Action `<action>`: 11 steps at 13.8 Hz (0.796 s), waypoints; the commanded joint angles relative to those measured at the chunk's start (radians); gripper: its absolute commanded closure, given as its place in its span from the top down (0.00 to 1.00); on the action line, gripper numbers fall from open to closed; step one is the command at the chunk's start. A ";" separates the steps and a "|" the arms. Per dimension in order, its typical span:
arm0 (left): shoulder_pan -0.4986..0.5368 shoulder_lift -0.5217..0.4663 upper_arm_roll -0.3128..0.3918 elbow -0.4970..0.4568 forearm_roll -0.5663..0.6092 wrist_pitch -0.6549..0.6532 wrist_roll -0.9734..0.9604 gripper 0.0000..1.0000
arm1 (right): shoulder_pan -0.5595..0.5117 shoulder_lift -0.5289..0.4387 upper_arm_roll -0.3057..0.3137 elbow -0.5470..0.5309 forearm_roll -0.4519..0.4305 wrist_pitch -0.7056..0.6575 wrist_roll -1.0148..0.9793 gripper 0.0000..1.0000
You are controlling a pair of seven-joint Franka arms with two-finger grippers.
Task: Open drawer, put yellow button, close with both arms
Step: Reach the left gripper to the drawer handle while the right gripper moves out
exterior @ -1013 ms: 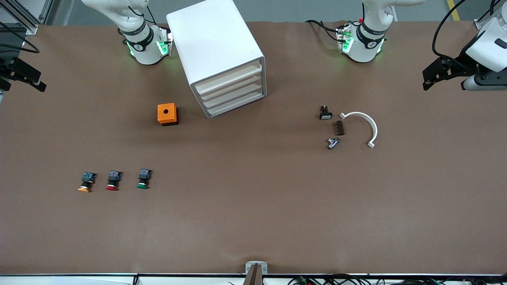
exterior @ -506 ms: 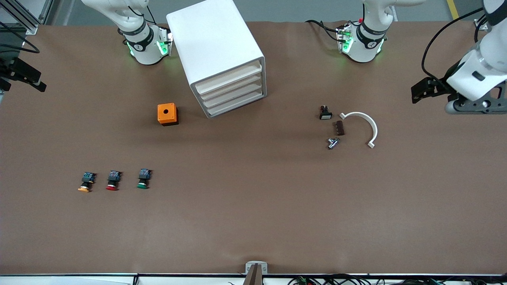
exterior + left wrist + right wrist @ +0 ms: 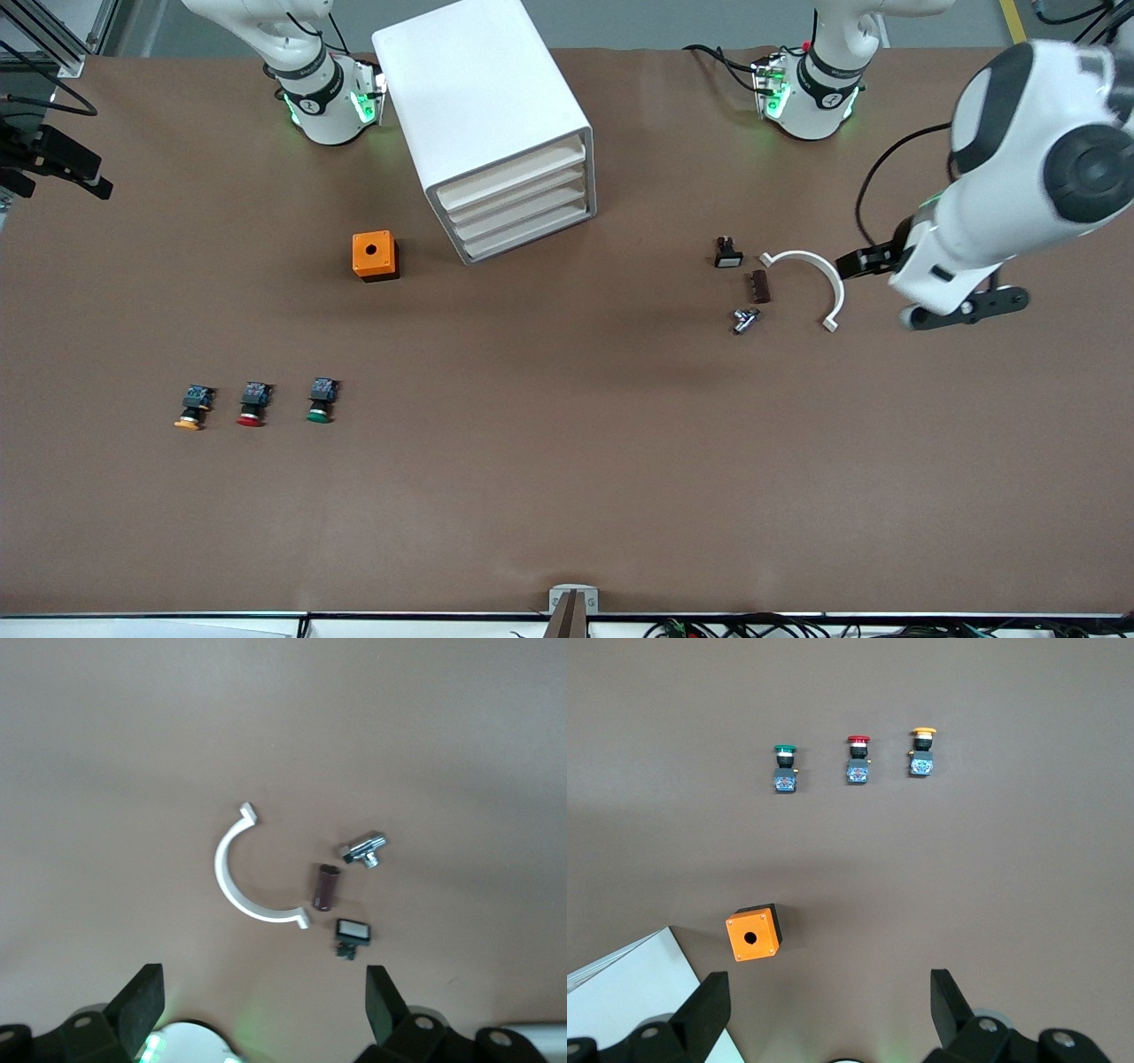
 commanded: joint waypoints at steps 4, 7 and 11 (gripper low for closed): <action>-0.154 0.297 0.004 0.182 -0.125 -0.001 -0.533 1.00 | 0.006 -0.011 -0.001 0.010 -0.013 -0.002 0.014 1.00; -0.212 0.364 0.004 0.187 -0.240 0.024 -0.877 1.00 | -0.007 0.035 -0.007 0.024 -0.011 -0.002 -0.011 1.00; -0.265 0.434 0.004 0.188 -0.442 0.076 -1.219 1.00 | -0.003 0.263 -0.003 0.082 -0.016 0.067 -0.025 1.00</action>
